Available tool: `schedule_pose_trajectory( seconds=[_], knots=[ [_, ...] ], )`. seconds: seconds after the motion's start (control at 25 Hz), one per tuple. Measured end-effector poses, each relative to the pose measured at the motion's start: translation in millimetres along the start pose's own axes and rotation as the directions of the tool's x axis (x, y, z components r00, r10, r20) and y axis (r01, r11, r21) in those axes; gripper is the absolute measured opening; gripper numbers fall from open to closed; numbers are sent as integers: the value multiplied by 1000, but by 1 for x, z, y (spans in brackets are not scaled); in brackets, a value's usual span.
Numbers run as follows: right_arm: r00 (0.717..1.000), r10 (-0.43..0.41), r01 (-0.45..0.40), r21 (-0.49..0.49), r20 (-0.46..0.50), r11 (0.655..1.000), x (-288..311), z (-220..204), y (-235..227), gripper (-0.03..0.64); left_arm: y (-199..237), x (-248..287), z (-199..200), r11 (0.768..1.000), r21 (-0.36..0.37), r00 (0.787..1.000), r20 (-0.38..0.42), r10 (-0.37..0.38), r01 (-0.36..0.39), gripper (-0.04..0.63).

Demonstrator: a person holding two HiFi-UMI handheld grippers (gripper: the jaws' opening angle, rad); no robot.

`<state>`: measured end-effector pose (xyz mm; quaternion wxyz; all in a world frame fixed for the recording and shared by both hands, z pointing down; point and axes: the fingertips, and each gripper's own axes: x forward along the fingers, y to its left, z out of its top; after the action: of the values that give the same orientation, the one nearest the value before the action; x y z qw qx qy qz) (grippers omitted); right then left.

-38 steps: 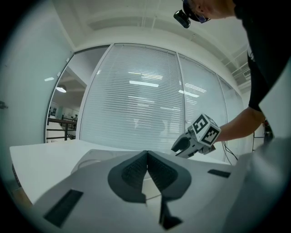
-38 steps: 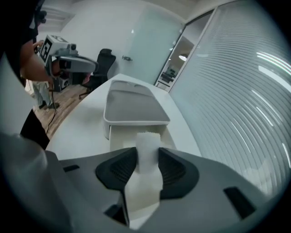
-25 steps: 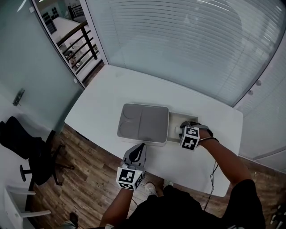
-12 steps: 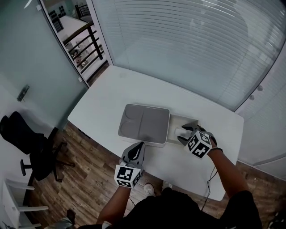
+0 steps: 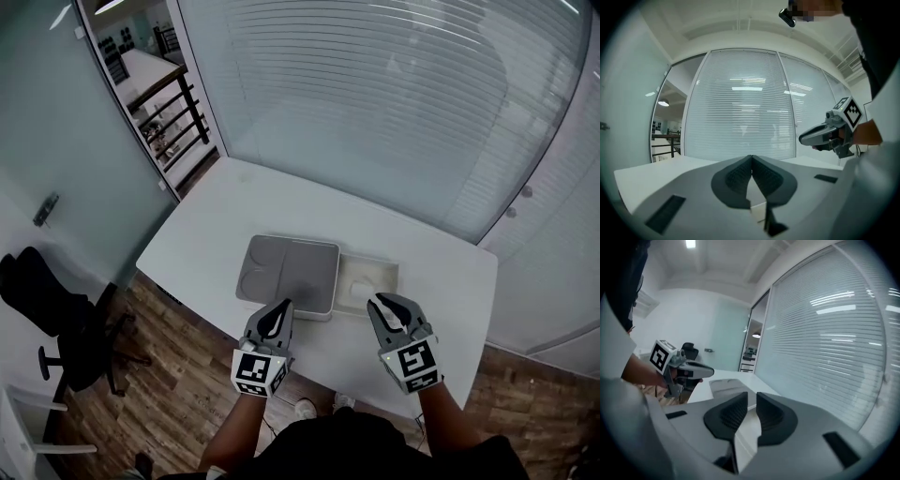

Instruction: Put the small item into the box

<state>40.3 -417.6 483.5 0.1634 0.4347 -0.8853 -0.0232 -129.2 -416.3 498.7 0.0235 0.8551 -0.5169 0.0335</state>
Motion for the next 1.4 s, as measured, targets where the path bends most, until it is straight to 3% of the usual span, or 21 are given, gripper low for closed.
schedule_pose_trajectory(
  seconds=[0.12, 0.48, 1.4],
  knots=[
    [995, -80, 78, 40, 54, 996, -16, 1, 1, 6, -6, 1, -1, 1000, 1, 1000, -3, -18, 18, 11],
    [981, -180, 175, 69, 77, 982, -43, 12, 0, 2, -19, -3, 8, 999, 15, 999, -8, -41, 41, 11],
    [972, -204, 199, 53, 114, 979, -45, 15, -10, 2, -47, 2, 11, 997, -6, 997, 1, -75, 75, 11]
  ],
)
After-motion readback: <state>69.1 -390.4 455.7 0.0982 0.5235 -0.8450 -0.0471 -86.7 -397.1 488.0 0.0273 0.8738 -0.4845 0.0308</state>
